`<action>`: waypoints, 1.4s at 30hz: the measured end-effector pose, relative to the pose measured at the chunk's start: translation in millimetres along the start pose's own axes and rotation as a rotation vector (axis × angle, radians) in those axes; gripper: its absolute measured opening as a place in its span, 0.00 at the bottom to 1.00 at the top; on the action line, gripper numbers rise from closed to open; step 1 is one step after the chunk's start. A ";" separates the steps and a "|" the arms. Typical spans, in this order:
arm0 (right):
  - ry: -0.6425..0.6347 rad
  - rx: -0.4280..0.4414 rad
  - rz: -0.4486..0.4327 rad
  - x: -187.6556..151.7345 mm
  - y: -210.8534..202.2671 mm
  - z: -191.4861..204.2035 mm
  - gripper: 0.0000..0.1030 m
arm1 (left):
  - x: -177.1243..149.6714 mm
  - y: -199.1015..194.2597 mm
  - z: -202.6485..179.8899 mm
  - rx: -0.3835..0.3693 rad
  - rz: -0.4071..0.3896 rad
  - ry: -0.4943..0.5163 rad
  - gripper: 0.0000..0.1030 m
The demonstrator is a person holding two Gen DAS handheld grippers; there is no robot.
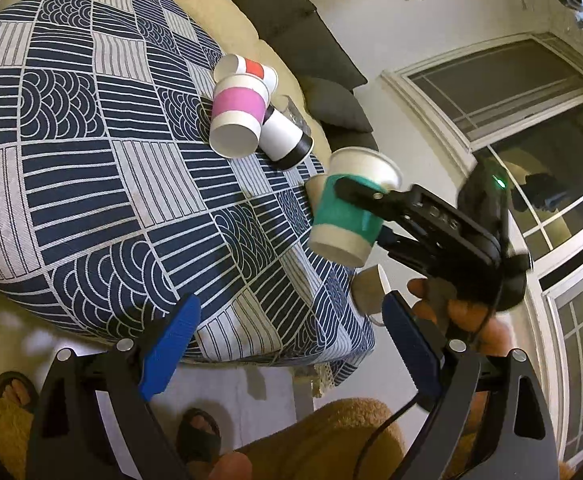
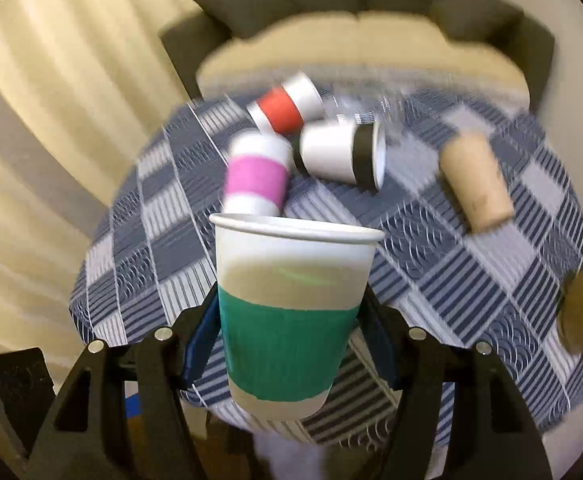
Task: Flip cup upright
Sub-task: 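Lower the upright teal-banded cup onto the cloth with the right gripper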
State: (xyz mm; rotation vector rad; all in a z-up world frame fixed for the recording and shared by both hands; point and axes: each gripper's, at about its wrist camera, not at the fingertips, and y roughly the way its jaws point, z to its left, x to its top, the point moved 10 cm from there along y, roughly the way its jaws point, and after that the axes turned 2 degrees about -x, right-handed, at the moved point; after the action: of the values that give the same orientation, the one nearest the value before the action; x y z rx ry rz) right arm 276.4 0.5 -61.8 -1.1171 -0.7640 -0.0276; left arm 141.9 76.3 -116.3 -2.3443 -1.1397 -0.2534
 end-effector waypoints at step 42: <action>-0.148 -0.307 -0.717 -75.5 4.8 -16.4 0.63 | 26.0 -16.7 -2.2 -0.080 -0.154 -0.023 0.87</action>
State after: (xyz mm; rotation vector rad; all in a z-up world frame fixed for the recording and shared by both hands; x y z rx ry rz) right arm 230.4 -36.7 -111.7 -1.0856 -1.2942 -0.6909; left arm 145.4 101.3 -98.4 -2.3357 -1.3462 -0.3327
